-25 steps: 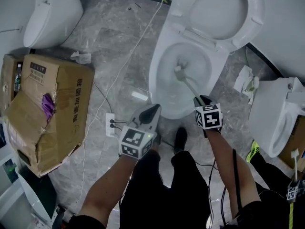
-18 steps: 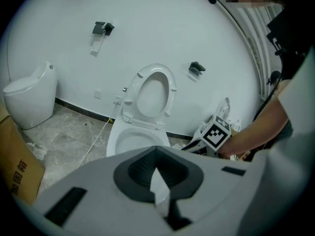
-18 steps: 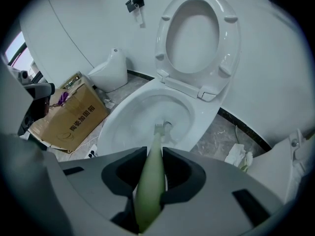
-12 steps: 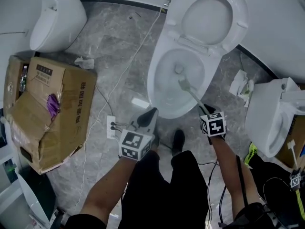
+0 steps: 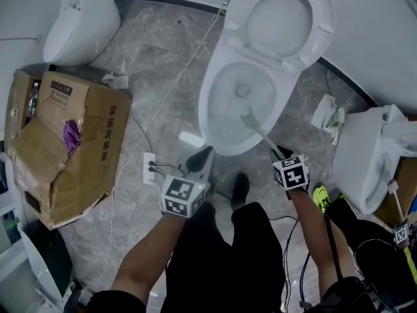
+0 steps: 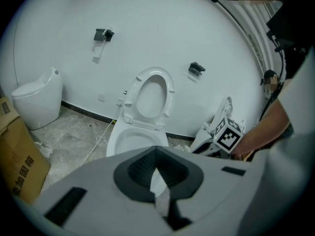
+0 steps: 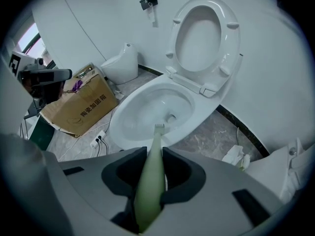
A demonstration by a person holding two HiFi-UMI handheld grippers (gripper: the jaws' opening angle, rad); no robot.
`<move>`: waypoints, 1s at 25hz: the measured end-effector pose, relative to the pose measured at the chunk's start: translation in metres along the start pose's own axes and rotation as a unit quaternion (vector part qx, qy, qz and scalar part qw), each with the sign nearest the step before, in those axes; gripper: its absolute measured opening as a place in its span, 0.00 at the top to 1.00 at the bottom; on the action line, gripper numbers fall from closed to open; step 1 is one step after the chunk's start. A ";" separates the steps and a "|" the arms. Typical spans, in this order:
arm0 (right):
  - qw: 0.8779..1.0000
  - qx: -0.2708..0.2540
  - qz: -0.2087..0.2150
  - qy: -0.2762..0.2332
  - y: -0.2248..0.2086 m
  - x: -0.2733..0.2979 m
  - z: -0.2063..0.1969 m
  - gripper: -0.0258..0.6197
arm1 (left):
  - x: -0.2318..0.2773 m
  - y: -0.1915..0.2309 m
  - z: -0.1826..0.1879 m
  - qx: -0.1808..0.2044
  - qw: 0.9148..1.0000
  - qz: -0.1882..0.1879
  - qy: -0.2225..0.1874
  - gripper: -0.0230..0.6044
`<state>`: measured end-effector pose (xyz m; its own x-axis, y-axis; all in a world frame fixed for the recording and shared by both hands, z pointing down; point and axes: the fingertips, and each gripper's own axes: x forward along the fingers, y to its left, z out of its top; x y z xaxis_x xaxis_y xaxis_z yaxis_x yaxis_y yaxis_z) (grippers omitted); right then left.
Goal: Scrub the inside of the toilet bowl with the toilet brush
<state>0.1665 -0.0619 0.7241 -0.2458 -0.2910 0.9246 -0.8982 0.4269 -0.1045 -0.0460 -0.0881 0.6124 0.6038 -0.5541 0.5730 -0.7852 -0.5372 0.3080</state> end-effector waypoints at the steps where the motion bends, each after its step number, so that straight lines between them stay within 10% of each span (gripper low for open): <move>1: 1.000 -0.002 0.002 0.000 0.001 -0.001 -0.002 0.80 | -0.001 -0.001 -0.001 -0.001 1.000 0.001 -0.001 0.95; 25: 0.995 -0.053 0.088 -0.003 0.070 -0.018 -0.021 0.80 | -0.024 -0.003 -0.012 -0.011 1.000 0.022 -0.007 0.95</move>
<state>0.1154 -0.0082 0.7076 -0.3992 -0.2085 0.8929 -0.7977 0.5591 -0.2260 -0.0601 -0.0660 0.6066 0.5705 -0.5857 0.5757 -0.8137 -0.4978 0.3000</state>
